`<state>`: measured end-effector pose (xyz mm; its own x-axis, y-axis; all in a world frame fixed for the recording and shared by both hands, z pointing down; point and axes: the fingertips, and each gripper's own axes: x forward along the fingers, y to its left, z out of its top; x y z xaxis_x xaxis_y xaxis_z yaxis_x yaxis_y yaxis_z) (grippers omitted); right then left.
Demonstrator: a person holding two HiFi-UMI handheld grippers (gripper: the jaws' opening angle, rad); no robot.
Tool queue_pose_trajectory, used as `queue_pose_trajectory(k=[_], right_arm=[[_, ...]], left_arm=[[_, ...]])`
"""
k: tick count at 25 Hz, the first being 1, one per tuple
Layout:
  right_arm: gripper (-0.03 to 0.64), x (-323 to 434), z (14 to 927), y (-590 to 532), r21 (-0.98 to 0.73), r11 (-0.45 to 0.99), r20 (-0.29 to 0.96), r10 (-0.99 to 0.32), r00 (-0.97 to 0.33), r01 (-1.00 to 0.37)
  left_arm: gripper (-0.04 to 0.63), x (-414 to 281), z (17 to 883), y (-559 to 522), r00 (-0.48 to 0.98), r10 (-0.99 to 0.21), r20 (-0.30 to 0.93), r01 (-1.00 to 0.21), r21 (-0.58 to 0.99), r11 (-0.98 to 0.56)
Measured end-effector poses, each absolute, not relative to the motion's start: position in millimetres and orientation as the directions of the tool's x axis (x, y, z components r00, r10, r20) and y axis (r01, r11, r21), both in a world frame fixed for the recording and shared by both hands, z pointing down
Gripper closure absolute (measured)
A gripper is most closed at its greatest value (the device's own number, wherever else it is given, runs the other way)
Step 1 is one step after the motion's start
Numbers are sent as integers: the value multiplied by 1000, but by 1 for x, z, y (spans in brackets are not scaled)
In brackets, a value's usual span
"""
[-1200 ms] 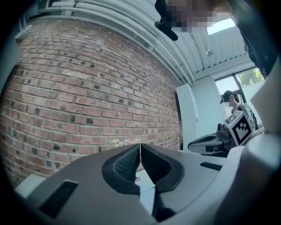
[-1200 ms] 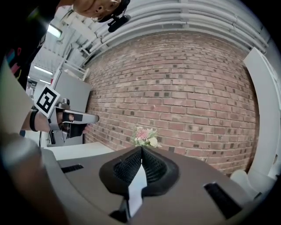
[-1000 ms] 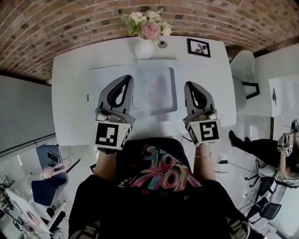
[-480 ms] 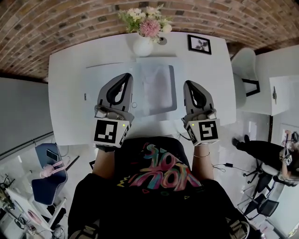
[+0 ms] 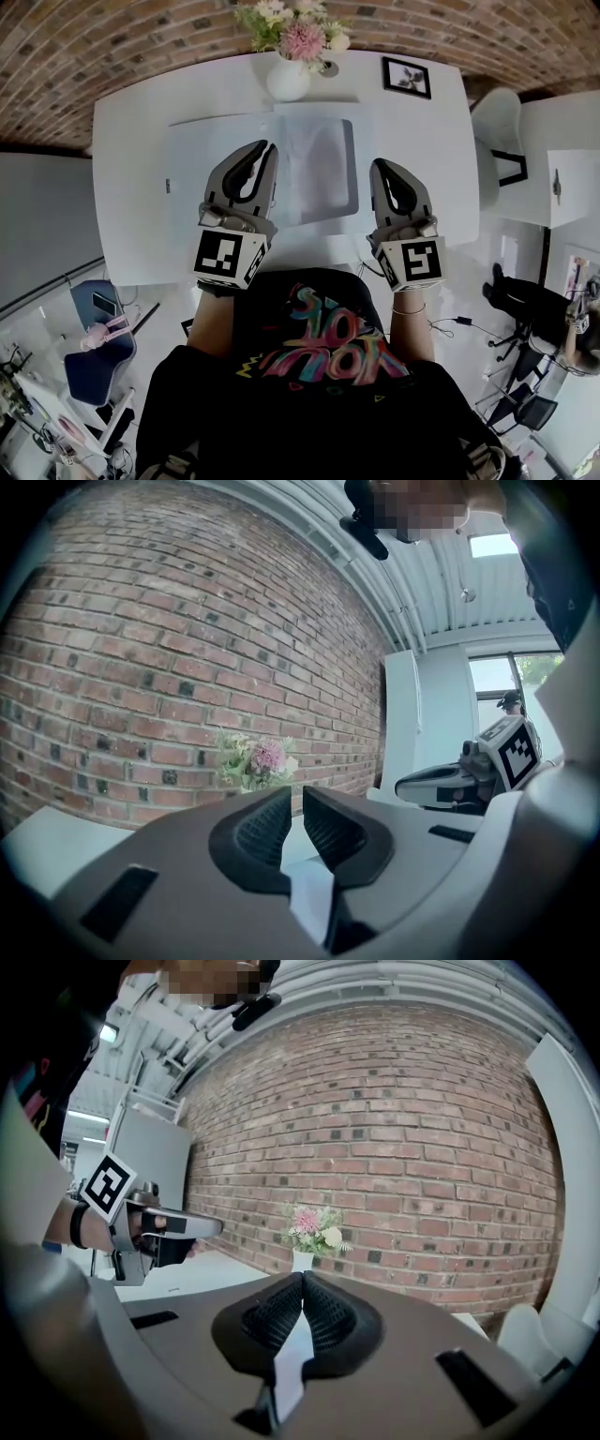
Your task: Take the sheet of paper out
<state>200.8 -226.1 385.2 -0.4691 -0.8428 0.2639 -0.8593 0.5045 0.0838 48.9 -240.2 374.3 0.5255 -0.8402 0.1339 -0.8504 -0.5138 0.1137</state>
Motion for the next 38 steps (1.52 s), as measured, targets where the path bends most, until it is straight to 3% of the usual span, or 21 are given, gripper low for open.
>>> queue_pose_trajectory(k=[3,9,25,38], right_arm=[[597,196,385,-227,55,498,216,-852,-477,-865],[597,199,399,-221,40,497,237,-847,-475,-867],[597,203,431,-216,7,472,293,-844,-450,-881],[597,204,452,-218,-11,460,344,-832,-436,-888]], left_arm=[[500,55,388,-239,558,-818,143,-828,168,-535],[460,71,423,-237,612,-771,176,-781,284,-556],[414,93,554,-240,691,-613,383,-713,501,-491],[391,96,614,-257,720,-517,463,-676,636,-372]])
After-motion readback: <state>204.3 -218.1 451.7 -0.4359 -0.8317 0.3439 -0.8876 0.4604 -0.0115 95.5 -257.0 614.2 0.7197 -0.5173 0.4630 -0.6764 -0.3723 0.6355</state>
